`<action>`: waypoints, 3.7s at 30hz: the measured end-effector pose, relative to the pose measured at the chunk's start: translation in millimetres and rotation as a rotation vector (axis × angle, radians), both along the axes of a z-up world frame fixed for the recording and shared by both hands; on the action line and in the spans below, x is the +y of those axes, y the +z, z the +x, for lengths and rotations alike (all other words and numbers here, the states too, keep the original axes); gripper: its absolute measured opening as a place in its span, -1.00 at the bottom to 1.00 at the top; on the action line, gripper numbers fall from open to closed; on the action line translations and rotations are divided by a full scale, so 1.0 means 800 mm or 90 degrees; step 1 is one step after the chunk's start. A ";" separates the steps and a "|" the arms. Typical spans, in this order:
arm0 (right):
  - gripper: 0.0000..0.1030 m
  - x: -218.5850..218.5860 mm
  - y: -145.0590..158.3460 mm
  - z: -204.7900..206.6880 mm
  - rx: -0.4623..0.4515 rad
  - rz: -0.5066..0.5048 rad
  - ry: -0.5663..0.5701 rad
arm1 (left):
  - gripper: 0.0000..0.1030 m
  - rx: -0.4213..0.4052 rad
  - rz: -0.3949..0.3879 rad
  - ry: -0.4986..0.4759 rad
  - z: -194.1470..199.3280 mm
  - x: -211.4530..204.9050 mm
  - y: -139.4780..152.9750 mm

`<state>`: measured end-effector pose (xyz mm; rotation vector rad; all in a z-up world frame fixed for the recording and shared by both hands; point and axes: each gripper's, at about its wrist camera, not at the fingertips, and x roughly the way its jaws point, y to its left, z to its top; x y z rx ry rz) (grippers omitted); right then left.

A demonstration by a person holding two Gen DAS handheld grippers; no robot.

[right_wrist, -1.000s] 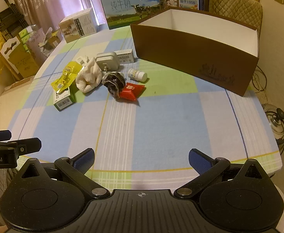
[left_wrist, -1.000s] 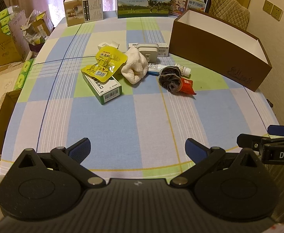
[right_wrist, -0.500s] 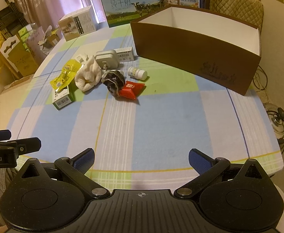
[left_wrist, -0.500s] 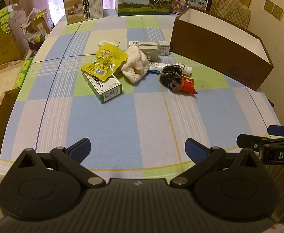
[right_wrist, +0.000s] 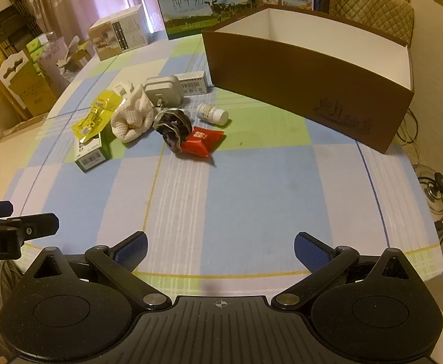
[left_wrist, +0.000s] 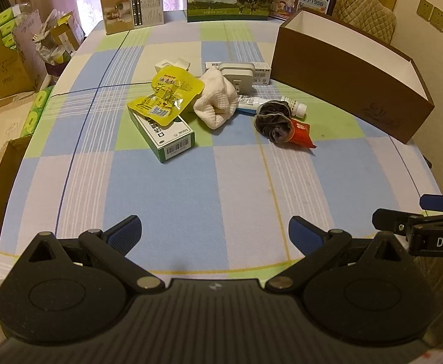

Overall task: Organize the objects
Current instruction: 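Move both tools toward the cluttered items on the table, then grasp the yellow snack pouch with the left tool while the right tool grasps the dark brown wrapped item, then carry the yellow pouch and brown item into the brown box with both tools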

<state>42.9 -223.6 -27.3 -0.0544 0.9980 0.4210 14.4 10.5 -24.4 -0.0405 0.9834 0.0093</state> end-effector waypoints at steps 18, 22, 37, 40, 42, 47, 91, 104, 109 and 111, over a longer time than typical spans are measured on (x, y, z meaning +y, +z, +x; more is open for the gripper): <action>0.86 0.017 -0.019 0.041 -0.021 0.064 0.039 | 0.98 0.016 -0.006 0.019 0.036 0.023 -0.020; 0.77 0.021 -0.026 0.057 -0.023 0.068 0.044 | 0.98 0.004 0.002 0.030 0.049 0.032 -0.023; 0.55 0.081 -0.038 0.117 -0.113 0.052 0.138 | 0.98 -0.019 0.022 0.053 0.098 0.059 -0.042; 0.54 0.097 -0.045 0.128 -0.130 0.043 0.163 | 0.97 -0.027 0.034 0.051 0.108 0.064 -0.045; 0.53 0.109 -0.051 0.136 -0.136 0.035 0.179 | 0.95 -0.031 0.042 0.048 0.114 0.065 -0.047; 0.33 0.134 -0.071 0.153 -0.135 0.012 0.210 | 0.88 -0.038 0.046 0.048 0.132 0.069 -0.051; -0.62 0.050 -0.074 0.220 -0.146 0.111 0.037 | 0.47 -0.049 0.154 -0.154 0.256 0.081 -0.107; -0.62 0.049 -0.079 0.221 -0.143 0.110 0.034 | -0.08 -0.087 0.154 -0.147 0.254 0.079 -0.096; -0.62 0.049 -0.073 0.221 -0.149 0.120 0.032 | -0.16 -0.102 0.141 -0.128 0.249 0.082 -0.076; -0.62 0.048 -0.071 0.220 -0.152 0.124 0.032 | -0.16 -0.099 0.141 -0.126 0.248 0.081 -0.071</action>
